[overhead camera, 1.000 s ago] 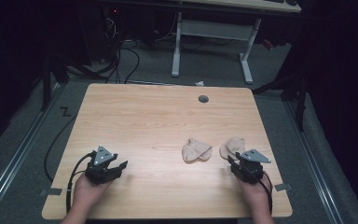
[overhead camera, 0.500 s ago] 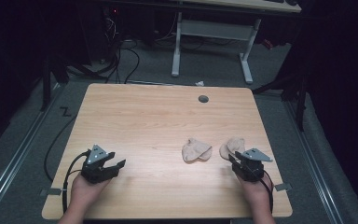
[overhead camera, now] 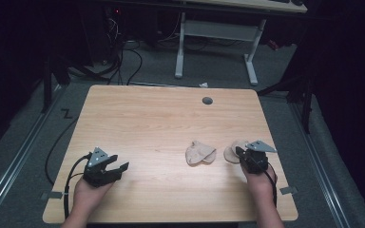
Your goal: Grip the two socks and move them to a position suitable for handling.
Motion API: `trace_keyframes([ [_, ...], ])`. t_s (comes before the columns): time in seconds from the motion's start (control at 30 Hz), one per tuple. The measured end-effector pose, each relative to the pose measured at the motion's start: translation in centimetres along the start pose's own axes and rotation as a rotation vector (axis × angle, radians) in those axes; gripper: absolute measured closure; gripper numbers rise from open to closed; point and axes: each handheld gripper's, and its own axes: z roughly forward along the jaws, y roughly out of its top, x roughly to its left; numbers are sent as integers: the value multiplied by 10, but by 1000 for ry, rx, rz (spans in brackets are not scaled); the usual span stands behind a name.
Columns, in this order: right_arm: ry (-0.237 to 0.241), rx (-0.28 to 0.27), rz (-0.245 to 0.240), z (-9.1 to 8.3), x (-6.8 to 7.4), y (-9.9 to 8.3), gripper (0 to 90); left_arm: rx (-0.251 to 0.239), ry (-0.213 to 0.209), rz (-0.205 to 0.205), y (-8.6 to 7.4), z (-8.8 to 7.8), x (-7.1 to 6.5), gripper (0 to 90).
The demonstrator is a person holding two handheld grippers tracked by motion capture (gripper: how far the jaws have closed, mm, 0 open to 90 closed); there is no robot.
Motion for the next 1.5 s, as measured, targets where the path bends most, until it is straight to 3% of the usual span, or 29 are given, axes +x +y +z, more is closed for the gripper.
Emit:
trace_keyframes([
  [0.1, -5, -3, 20, 2, -9, 5, 900, 9, 12, 19, 3, 2, 2, 433],
  [0.27, 2, 40, 39, 10, -14, 6, 900, 6, 6, -22, 0, 0, 5, 434],
  [0.4, -29, 80, 30, 20, -19, 4, 900, 5, 14, 14, 3, -1, 1, 433],
  [0.63, -51, 106, 60, 32, -29, 2, 899, 22, -4, 12, 1, 6, -1, 432],
  [0.73, -59, 171, 48, 44, -32, -3, 899, 26, 0, 31, 1, 5, -3, 432],
  [0.93, -51, 174, 27, 40, -24, -10, 900, 20, -14, 23, 0, 1, -6, 432],
  [1.2, -6, 152, -36, 17, 8, -28, 899, 24, -60, 47, 5, 9, -17, 427],
  [1.33, 19, 152, -35, 8, 18, -33, 899, 8, -87, 14, 6, 8, -17, 424],
  [1.4, 39, 146, -32, 4, 24, -37, 899, 9, -80, 10, 6, 9, -17, 424],
  [1.5, 52, 149, -76, -2, 37, -39, 899, 14, -83, 21, 6, 8, -20, 424],
])
